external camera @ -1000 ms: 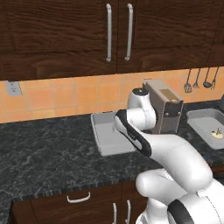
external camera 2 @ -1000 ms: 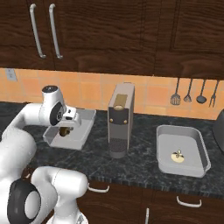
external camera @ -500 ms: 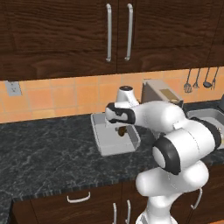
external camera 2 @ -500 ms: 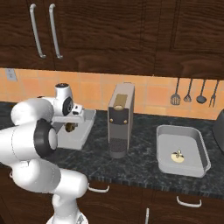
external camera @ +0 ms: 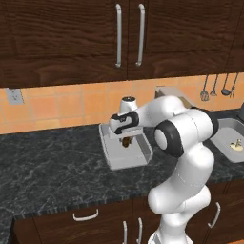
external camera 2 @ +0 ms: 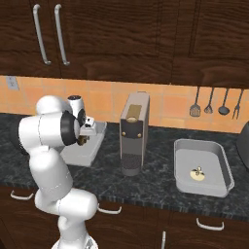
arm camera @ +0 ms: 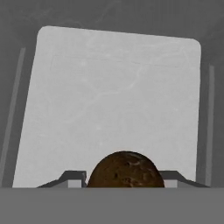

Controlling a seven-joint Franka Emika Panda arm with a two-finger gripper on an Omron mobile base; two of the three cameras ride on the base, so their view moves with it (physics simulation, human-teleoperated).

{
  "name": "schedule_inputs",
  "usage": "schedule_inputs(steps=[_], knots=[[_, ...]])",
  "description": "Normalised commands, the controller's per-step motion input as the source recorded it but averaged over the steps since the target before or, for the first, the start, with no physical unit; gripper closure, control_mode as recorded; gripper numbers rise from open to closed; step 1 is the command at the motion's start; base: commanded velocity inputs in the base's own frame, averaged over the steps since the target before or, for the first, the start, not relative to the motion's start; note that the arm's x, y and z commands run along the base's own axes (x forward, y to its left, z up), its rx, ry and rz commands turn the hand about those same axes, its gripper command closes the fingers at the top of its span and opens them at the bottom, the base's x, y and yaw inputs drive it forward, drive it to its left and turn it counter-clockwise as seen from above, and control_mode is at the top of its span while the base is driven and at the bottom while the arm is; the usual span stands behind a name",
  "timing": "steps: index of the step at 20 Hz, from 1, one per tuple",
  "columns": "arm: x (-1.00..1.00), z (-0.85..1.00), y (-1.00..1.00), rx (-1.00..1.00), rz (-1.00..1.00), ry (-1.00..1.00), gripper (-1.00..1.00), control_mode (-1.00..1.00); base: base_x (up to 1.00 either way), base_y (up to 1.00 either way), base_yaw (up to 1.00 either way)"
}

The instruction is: Place one mushroom and one steak in each tupperware on the nearby counter, to pack two identical lunches.

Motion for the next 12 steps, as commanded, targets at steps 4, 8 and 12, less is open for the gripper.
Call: schedule_inputs(steps=[4,8,12], knots=[[0.00,-0.17,0.00,0.00,0.00,0.00,1.00,-1.00,0.00,0.00,0.00],[0.00,0.00,0.00,0.00,0.00,0.00,-1.00,-1.00,0.00,0.00,0.00],[0.00,0.01,0.00,0.00,0.00,0.02,-1.00,-1.00,0.00,0.00,0.00]])
